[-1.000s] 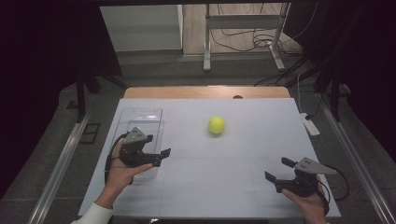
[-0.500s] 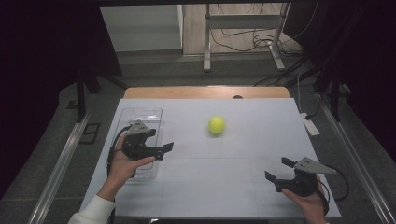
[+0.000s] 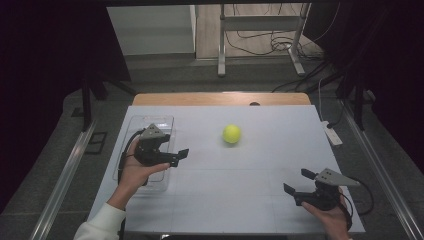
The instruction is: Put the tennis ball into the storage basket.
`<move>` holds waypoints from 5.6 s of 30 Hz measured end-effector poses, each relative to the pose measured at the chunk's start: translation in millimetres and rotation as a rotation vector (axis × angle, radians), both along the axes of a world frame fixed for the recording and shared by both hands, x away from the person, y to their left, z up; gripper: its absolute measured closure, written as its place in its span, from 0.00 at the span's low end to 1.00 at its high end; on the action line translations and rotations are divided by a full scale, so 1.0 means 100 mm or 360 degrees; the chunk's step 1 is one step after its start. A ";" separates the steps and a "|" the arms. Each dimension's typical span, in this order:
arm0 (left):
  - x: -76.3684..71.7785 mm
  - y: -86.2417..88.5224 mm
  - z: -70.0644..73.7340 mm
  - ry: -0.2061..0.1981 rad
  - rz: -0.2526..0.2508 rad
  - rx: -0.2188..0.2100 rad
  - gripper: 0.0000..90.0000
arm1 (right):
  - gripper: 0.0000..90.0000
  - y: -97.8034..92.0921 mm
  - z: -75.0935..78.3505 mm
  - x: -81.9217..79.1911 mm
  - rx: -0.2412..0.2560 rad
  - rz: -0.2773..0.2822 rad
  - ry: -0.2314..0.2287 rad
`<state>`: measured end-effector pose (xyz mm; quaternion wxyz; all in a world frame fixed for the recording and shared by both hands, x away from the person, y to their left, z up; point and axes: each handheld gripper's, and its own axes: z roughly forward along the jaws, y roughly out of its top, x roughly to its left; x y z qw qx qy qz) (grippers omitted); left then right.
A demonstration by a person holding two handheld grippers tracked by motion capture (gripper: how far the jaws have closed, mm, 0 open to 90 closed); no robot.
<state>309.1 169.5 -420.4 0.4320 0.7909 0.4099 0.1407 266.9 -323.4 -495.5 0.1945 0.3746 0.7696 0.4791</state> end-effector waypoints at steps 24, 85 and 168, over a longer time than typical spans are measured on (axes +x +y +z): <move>0.32 -0.22 -0.03 0.0040 -0.0053 0.0066 0.14 | 0.12 0.00 -0.02 0.00 -0.0008 -0.0003 0.0010; 0.87 -0.78 -0.09 0.0118 -0.0172 0.0188 0.13 | 0.12 -0.01 -0.05 0.03 -0.0018 -0.0007 0.0027; 1.57 -1.47 -0.30 0.0268 -0.0216 0.0301 0.11 | 0.12 -0.02 -0.07 0.05 -0.0008 -0.0003 0.0039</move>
